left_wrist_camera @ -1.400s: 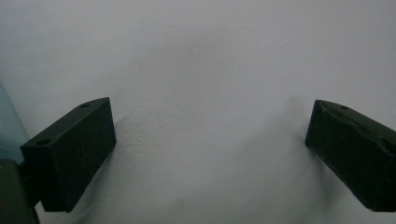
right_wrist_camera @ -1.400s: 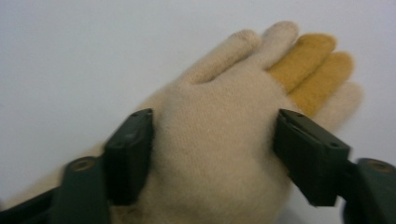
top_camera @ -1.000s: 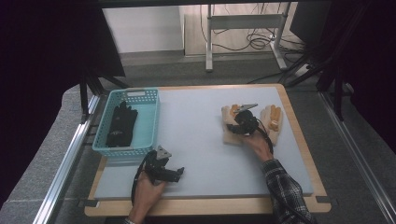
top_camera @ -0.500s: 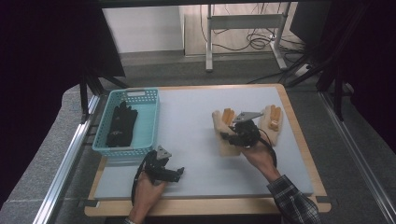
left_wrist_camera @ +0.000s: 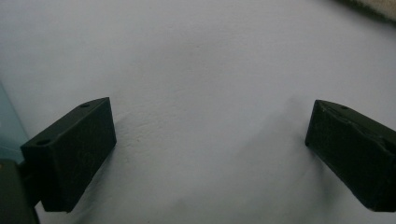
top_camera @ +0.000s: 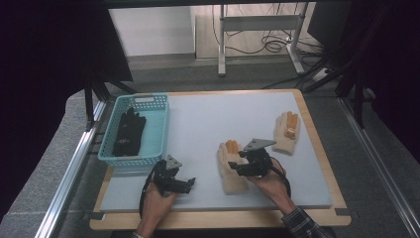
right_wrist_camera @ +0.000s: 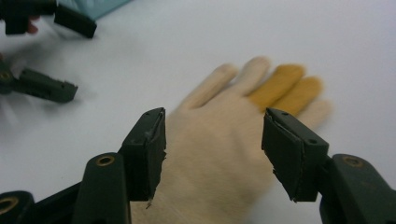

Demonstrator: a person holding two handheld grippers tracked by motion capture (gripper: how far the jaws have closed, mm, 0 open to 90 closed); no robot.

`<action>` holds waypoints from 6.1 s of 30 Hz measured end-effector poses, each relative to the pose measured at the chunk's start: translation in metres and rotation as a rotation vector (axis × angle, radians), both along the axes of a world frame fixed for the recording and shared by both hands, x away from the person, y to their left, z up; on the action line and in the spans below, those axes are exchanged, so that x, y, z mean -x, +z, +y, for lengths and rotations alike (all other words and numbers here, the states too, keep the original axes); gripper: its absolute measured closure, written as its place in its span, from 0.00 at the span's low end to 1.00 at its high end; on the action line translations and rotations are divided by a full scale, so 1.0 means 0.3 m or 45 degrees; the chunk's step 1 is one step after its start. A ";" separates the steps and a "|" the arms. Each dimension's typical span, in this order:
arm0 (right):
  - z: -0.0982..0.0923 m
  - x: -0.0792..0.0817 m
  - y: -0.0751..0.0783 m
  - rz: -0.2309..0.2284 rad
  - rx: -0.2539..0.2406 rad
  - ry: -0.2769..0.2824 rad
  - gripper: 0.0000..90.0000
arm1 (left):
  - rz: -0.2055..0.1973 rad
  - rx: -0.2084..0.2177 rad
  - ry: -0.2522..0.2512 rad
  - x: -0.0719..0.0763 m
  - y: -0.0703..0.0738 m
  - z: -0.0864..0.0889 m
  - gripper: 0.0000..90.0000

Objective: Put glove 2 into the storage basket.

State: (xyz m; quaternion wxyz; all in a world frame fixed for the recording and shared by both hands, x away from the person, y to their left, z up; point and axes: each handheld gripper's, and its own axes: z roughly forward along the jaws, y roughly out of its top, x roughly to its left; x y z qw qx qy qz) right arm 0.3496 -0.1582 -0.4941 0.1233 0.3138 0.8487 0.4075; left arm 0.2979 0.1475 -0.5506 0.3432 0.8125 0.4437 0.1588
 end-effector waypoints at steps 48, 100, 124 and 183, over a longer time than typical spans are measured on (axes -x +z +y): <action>-0.467 -0.221 0.014 -0.034 0.055 -0.416 0.65 | 0.001 0.001 0.000 -0.001 0.000 0.000 0.02; -0.474 -0.254 0.081 -0.038 -0.039 -0.467 0.64 | 0.001 0.003 0.001 -0.001 -0.001 0.000 0.02; -0.196 -0.038 0.144 0.026 -0.167 -0.164 0.63 | -0.002 0.003 0.002 -0.001 -0.001 0.000 0.02; -0.136 0.108 -0.095 0.080 0.014 0.008 0.95 | 0.000 0.001 0.001 0.000 -0.001 0.000 0.02</action>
